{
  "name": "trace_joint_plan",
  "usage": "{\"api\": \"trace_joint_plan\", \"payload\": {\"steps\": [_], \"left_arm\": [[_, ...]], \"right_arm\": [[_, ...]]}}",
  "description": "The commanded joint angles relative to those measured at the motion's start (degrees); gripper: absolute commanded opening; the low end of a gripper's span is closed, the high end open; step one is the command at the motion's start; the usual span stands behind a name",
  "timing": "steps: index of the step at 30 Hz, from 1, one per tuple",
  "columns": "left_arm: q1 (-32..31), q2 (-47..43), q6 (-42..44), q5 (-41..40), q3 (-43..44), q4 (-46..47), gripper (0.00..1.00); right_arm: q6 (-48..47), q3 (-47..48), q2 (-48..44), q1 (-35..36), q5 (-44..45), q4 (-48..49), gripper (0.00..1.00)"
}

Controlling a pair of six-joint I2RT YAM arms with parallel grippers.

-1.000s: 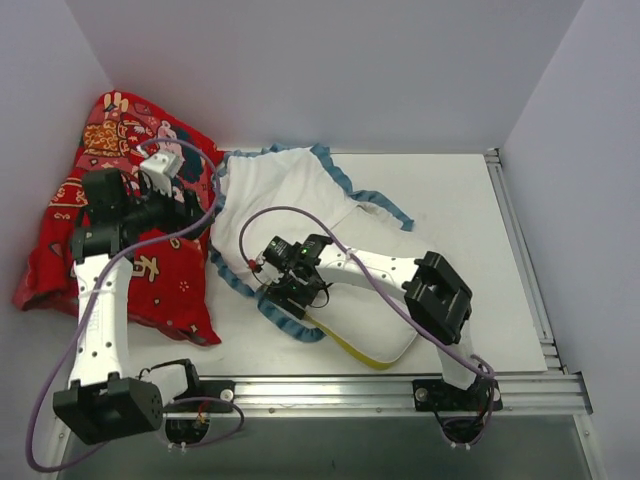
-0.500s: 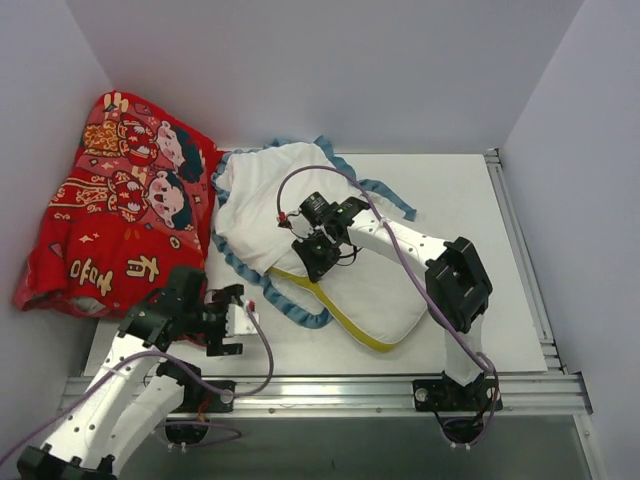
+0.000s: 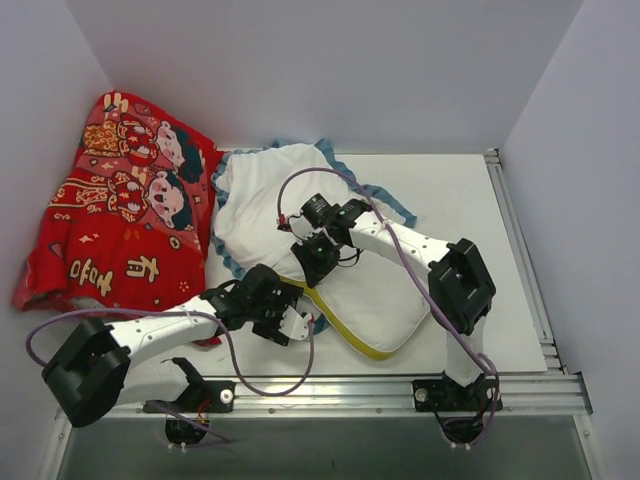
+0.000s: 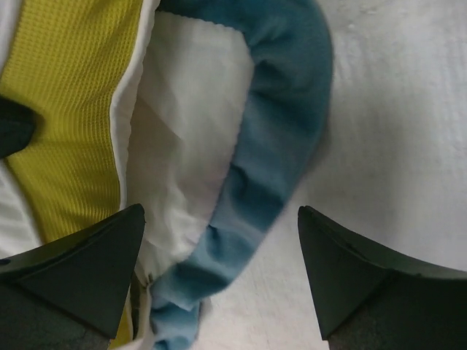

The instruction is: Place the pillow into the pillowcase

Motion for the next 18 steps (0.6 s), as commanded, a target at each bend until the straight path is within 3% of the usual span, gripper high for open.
{"api": "trace_joint_plan", "payload": {"steps": [1, 2, 3, 6, 7, 8, 9, 14, 18], "left_arm": [[-0.04, 5.37, 3.68, -0.98, -0.18, 11.19, 0.94], [-0.21, 6.96, 3.95, -0.28, 0.26, 11.63, 0.91], [-0.13, 8.55, 4.12, 0.33, 1.22, 10.94, 0.74], [-0.65, 13.65, 2.64, 5.15, 6.84, 5.59, 0.44], [-0.83, 14.18, 2.46, 10.57, 10.51, 3.05, 0.18], [-1.61, 13.84, 1.85, 13.32, 12.03, -0.46, 0.06], [-2.49, 13.05, 0.53, 15.87, 13.35, -2.06, 0.0], [-11.53, 5.14, -5.79, 27.3, 21.51, -6.47, 0.0], [-18.13, 3.2, -14.58, 29.34, 25.57, -5.25, 0.0]], "right_arm": [[0.43, -1.1, -5.42, -0.3, -4.54, -1.67, 0.0], [0.52, -1.28, -5.95, -0.3, -4.81, -1.58, 0.0], [0.61, -1.71, -6.21, -0.56, -4.98, -1.58, 0.0], [0.52, -1.98, -6.48, -1.17, -5.16, -1.67, 0.0], [0.44, -1.55, -6.13, -1.44, -5.33, -1.49, 0.0], [0.43, -0.93, -5.69, -1.79, -5.42, -1.49, 0.0], [0.35, -0.23, -5.17, -2.14, -5.51, -1.49, 0.0], [0.78, 10.22, 1.68, -4.69, -6.47, -1.49, 0.0], [5.25, 14.19, 7.22, -5.31, -6.92, 1.22, 0.0]]}}
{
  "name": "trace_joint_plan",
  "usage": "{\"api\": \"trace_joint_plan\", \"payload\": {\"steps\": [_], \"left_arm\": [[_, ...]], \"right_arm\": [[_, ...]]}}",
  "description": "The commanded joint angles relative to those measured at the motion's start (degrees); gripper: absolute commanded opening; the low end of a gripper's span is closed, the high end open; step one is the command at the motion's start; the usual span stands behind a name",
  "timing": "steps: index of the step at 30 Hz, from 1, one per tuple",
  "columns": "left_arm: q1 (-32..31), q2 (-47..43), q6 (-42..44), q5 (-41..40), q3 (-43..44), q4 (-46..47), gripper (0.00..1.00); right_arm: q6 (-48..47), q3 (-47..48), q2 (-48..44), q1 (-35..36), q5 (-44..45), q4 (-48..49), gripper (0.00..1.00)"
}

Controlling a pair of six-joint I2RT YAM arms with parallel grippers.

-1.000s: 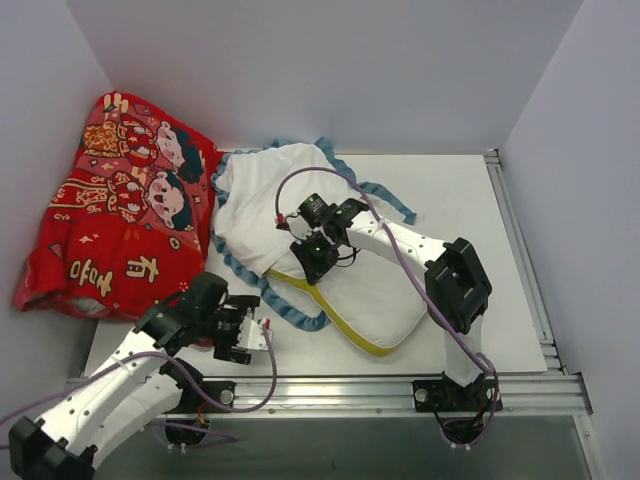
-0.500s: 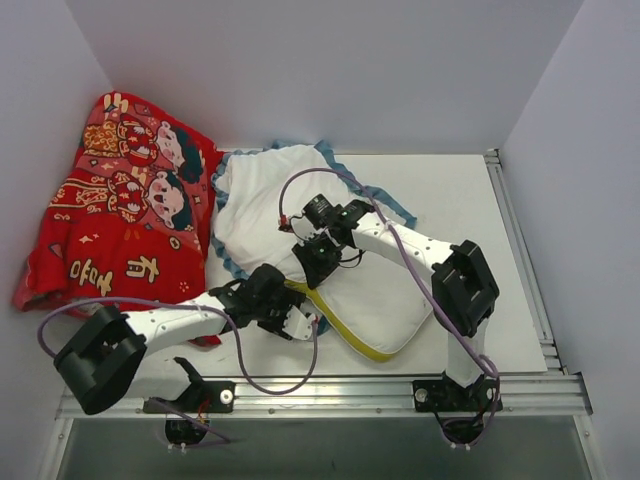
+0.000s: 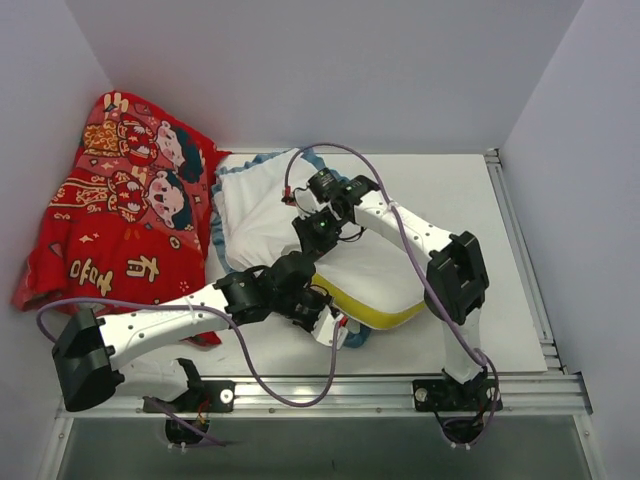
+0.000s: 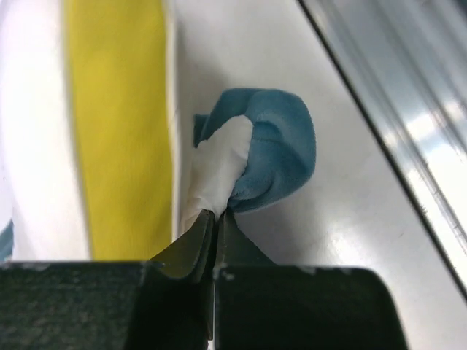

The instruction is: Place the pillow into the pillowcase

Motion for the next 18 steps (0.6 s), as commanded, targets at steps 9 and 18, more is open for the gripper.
{"api": "trace_joint_plan", "payload": {"steps": [9, 18], "left_arm": [[-5.08, -7.09, -13.65, 9.66, 2.62, -0.9, 0.39], [15.65, -14.04, -33.35, 2.19, 14.21, -19.08, 0.57]], "right_arm": [[11.3, -12.87, 6.53, -0.48, 1.15, 19.46, 0.02], [14.11, -17.02, -12.71, -7.06, -7.47, 15.6, 0.6]]}}
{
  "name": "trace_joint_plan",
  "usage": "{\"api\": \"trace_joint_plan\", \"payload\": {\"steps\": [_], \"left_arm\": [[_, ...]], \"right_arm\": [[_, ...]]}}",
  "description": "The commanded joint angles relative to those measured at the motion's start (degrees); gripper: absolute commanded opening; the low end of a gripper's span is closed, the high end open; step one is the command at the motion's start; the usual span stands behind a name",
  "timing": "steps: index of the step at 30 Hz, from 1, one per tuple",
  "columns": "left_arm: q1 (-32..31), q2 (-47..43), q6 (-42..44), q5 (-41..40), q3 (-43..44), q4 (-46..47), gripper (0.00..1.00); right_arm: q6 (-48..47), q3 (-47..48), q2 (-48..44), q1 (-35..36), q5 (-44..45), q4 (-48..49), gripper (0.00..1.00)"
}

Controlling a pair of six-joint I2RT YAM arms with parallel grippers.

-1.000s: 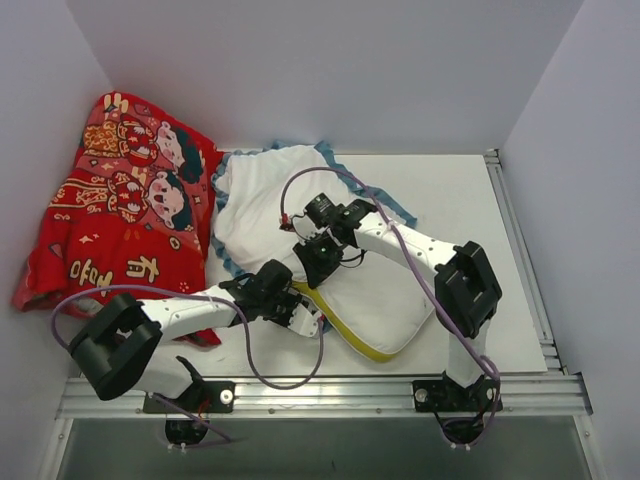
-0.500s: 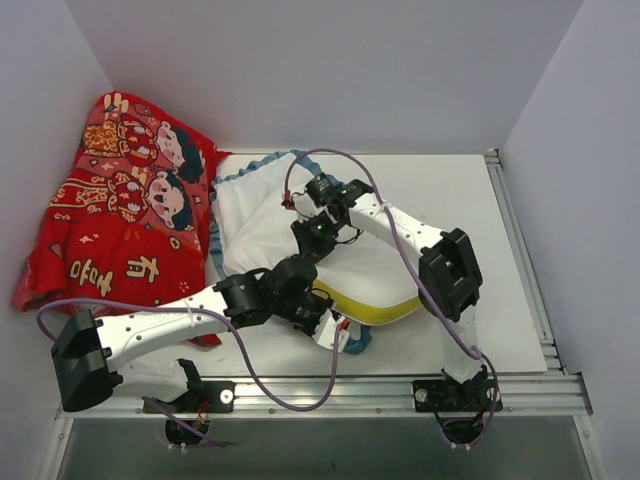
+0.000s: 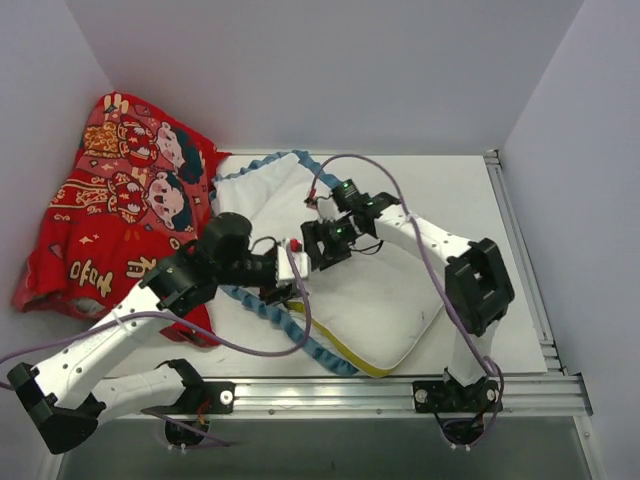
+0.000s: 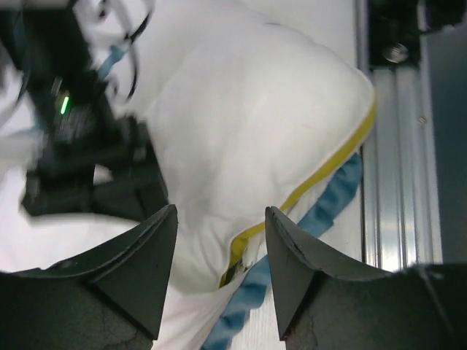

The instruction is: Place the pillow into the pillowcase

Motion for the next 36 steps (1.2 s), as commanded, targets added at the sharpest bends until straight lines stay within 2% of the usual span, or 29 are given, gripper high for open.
{"api": "trace_joint_plan", "payload": {"steps": [1, 2, 4, 5, 8, 14, 18, 21, 22, 23, 26, 27, 28, 29, 30, 31, 33, 35, 36], "left_arm": [[6.96, -0.77, -9.09, -4.33, 3.7, -9.16, 0.6], [8.63, -0.07, -10.4, -8.44, 4.23, -9.7, 0.61], [10.93, 3.96, -11.99, -13.28, 5.11, -10.41, 0.67], [10.94, 5.8, -13.48, -18.1, 6.94, -10.67, 0.77], [10.76, 14.06, -15.42, -22.97, 10.64, -12.16, 0.87], [9.8, 23.92, -12.27, -29.82, 14.43, -11.73, 0.88], [9.27, 29.71, -10.16, -31.15, 16.1, -11.73, 0.77], [9.27, 32.35, -8.31, -33.44, 16.89, -11.55, 0.49], [9.27, 33.06, -7.96, -33.09, 17.24, -11.55, 0.35], [9.18, 33.76, -7.52, -31.17, 18.37, -11.55, 0.31], [8.04, 36.58, -7.34, -21.8, 21.7, -12.08, 0.18], [6.03, 38.32, -7.25, -19.58, 22.85, -12.6, 0.09], [4.88, 39.3, -7.16, -17.73, 23.91, -12.87, 0.02], [3.48, 40.18, -6.99, -15.79, 26.1, -13.05, 0.0], [1.29, 41.93, -7.51, -12.29, 27.42, -12.96, 0.0], [0.05, 42.64, -8.04, -10.26, 28.65, -13.05, 0.0], [-1.97, 44.83, -10.32, -7.26, 32.86, -13.31, 0.0], [-4.09, 45.28, -11.81, -7.51, 34.99, -14.27, 0.0], [-4.18, 44.15, -12.78, -10.99, 34.56, -14.28, 0.0]], "right_arm": [[0.47, -0.95, -10.53, -6.08, -0.02, -0.66, 0.61], [0.21, -1.48, -11.86, -7.14, -0.11, -1.72, 0.61], [-0.75, -2.97, -15.73, -10.29, 2.34, -5.83, 0.7], [-1.54, -4.89, -16.87, -11.27, 3.22, -7.25, 0.73], [-5.49, -10.25, -19.96, -16.96, 8.14, -12.09, 0.8], [-16.65, -12.91, -19.35, -28.48, 22.61, -22.9, 0.83], [-21.32, -11.42, -16.19, -37.36, 27.39, -28.7, 0.87], [-23.61, -10.63, -13.64, -40.81, 27.66, -31.52, 0.88], [-23.96, -10.8, -11.63, -40.81, 26.62, -32.57, 0.87], [-24.22, -10.98, -10.57, -40.64, 24.69, -33.1, 0.86], [-23.96, -11.16, -3.72, -39.41, 15.38, -34.42, 0.78], [-23.61, -11.15, -0.92, -39.06, 9.09, -34.25, 0.68], [-23.09, -11.07, 0.16, -38.62, 6.33, -34.16, 0.62], [-22.65, -10.72, 0.86, -38.27, 3.35, -34.07, 0.55], [-22.47, -10.54, 1.48, -38.09, 0.62, -34.16, 0.4], [-22.12, -10.54, 1.31, -37.91, -3.06, -33.99, 0.33], [-21.76, -10.36, -0.35, -37.91, -4.15, -33.46, 0.17], [-21.68, -10.1, -1.5, -37.91, -2.76, -33.37, 0.07], [-21.76, -10.1, -2.72, -38.0, -1.7, -33.2, 0.04]]}}
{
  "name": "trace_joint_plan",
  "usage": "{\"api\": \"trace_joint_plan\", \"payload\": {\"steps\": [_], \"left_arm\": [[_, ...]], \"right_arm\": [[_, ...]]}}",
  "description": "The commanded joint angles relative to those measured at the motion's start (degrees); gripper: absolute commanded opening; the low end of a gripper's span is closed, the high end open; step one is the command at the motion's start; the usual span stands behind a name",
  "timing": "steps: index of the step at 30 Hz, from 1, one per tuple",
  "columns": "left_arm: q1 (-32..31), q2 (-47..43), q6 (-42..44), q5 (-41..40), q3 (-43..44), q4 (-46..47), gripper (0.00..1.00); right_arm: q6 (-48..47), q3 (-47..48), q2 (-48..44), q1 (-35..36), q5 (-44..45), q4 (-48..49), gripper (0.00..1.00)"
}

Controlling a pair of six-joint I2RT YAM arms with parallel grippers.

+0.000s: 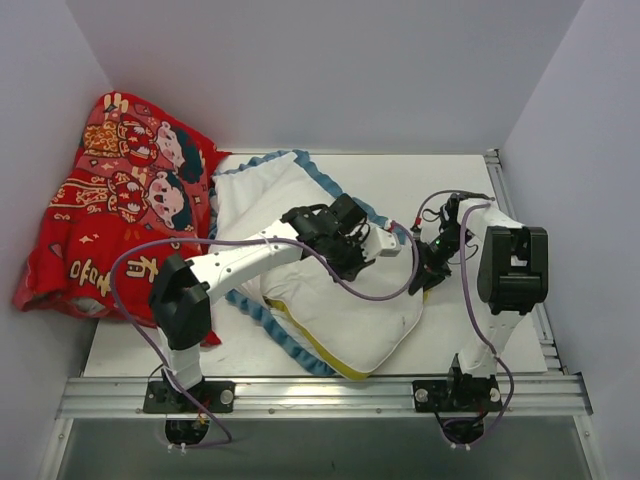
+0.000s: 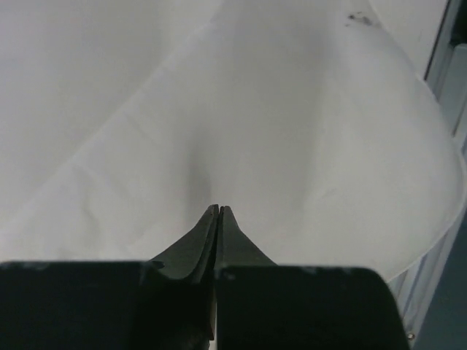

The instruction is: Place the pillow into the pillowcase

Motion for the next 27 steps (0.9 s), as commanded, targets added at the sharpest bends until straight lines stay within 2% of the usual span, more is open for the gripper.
{"api": "trace_joint_plan", "payload": {"steps": [1, 2, 3, 4, 5, 6, 9, 12, 15, 19, 23, 24, 25, 27], "left_arm": [[-0.6, -2.52, -4.3, -0.13, 2.84, -1.43, 0.04], [-0.51, -3.66, -4.58, -3.29, 1.88, -1.51, 0.17], [-0.25, -6.72, -4.58, -7.32, 0.3, -1.69, 0.48], [-0.07, -8.49, -3.97, -14.06, -2.84, -1.78, 0.59], [0.45, -10.33, -2.05, -17.44, -5.05, -1.95, 0.72], [0.98, -13.48, -0.99, -20.17, -6.81, -2.65, 0.8], [4.32, -16.84, 2.44, -25.72, -12.0, -5.11, 0.81], [7.65, -16.6, 6.75, -31.43, -17.1, -4.86, 0.83], [12.22, -14.31, 8.95, -30.39, -18.61, -3.54, 0.83], [14.61, -10.18, 11.58, -29.43, -18.34, -2.83, 0.77], [14.7, -5.97, 11.86, -24.7, -14.31, -2.39, 0.28], [14.09, -5.43, 11.07, -22.42, -12.21, -2.65, 0.03], [11.47, -4.82, 9.06, -17.43, -7.49, -3.18, 0.0], [7.42, -2.37, 7.3, -7.67, -0.27, -7.02, 0.0]], "right_arm": [[0.12, 1.42, -4.31, 0.23, -3.08, -1.57, 0.04], [0.2, 1.25, -4.66, -0.03, -2.11, -1.65, 0.03], [0.11, 1.16, -5.18, -0.56, -1.57, -1.57, 0.0], [0.03, 1.07, -5.19, -0.83, -1.31, -1.65, 0.0], [0.2, 0.98, -5.36, -0.92, -0.17, -1.57, 0.0], [0.29, 0.81, -5.45, -1.18, 0.01, -1.57, 0.0], [0.46, 1.07, -5.45, -1.35, 0.8, -1.3, 0.0], [0.2, 1.77, -5.02, -1.44, 1.42, -1.39, 0.0], [0.2, 2.47, -4.23, -1.71, 1.6, -1.48, 0.0], [0.46, 2.74, -3.96, -1.71, 0.99, -1.57, 0.0], [0.81, 2.39, -3.96, -1.36, -1.03, -1.48, 0.0], [1.08, 2.12, -4.22, -1.18, -2.0, -1.39, 0.0], [1.86, 1.86, -4.31, -0.83, -3.75, -1.22, 0.0], [3.01, 1.33, -5.44, 0.48, -5.6, -0.52, 0.0]]}}
